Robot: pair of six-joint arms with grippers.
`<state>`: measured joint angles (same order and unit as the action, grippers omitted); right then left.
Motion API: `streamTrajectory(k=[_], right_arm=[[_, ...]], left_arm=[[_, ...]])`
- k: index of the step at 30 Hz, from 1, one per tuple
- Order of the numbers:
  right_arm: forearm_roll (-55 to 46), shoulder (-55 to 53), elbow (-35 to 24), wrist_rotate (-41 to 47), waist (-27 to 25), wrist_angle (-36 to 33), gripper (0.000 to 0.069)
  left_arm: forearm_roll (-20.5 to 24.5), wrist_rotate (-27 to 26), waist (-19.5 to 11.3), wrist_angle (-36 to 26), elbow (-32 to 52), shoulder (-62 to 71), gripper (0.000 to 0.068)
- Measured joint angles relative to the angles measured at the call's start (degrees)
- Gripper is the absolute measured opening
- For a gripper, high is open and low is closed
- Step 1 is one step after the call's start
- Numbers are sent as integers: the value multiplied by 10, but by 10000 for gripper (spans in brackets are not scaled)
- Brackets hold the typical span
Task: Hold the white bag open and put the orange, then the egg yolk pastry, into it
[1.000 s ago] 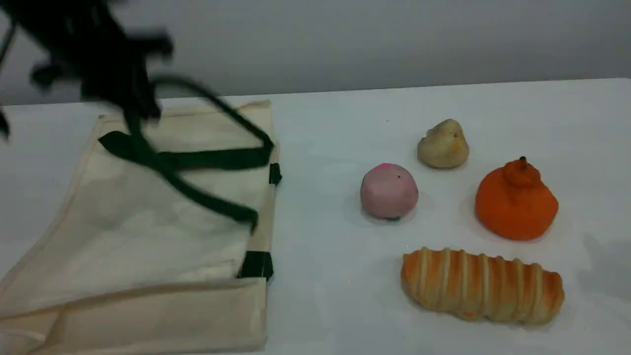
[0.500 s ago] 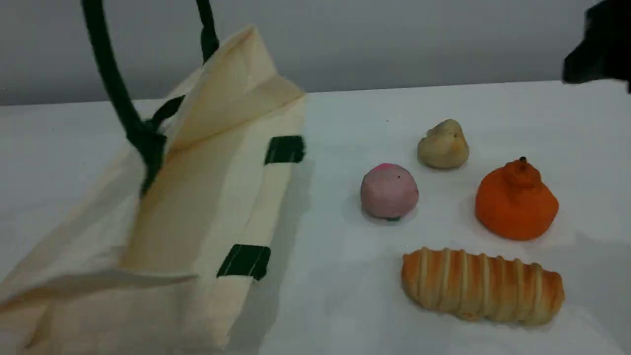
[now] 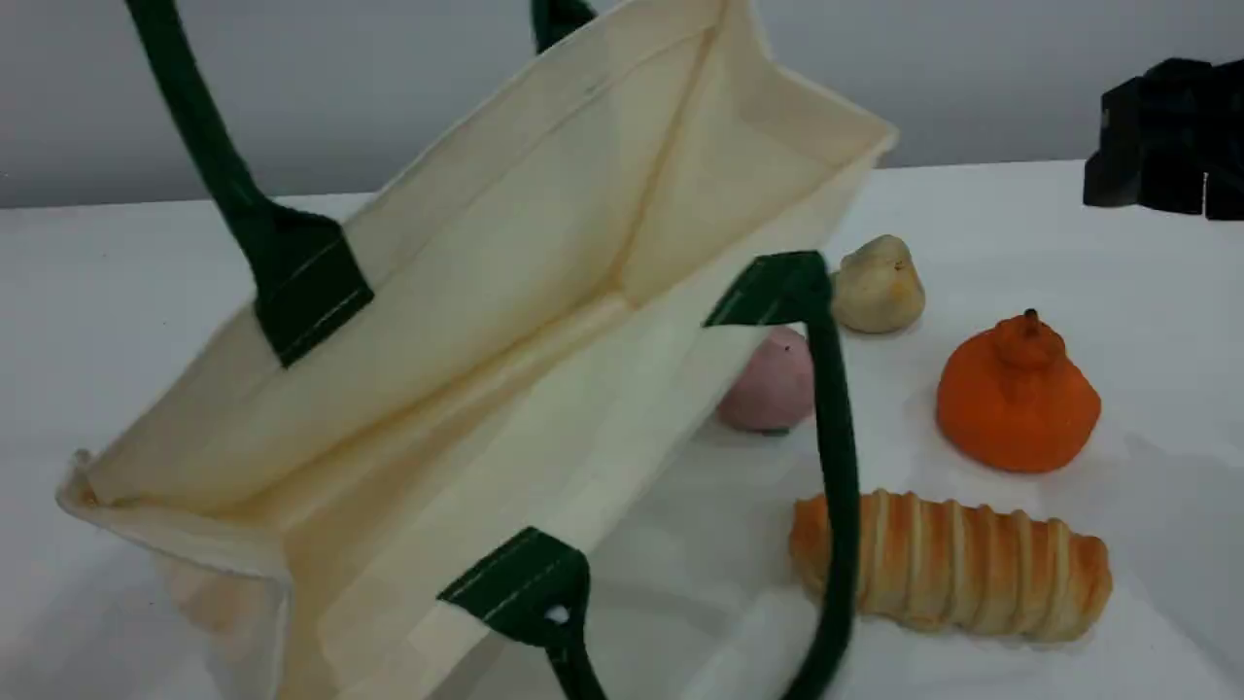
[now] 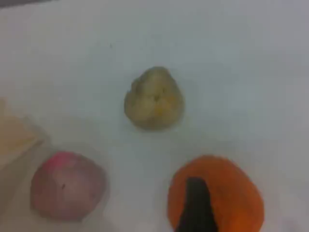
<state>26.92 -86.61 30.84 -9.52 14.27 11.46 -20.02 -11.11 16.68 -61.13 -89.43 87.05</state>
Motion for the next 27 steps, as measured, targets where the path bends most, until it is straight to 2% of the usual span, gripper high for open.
streamTrajectory(k=[3, 10, 13, 22, 27], right_arm=[[-4, -19, 0, 0, 0, 11, 475], [-38, -67, 31, 0, 1, 21, 475], [-44, -90, 51, 0, 1, 15, 475], [-43, -135, 57, 4, 1, 24, 475], [-43, -147, 56, 4, 1, 25, 475]], left_arm=[[22, 10, 0, 0, 0, 0, 68], [20, 9, 0, 0, 0, 0, 68], [6, 6, 0, -1, 0, 0, 68], [-83, -39, 1, -7, 0, 0, 68], [-86, -45, 1, -8, 0, 0, 68]])
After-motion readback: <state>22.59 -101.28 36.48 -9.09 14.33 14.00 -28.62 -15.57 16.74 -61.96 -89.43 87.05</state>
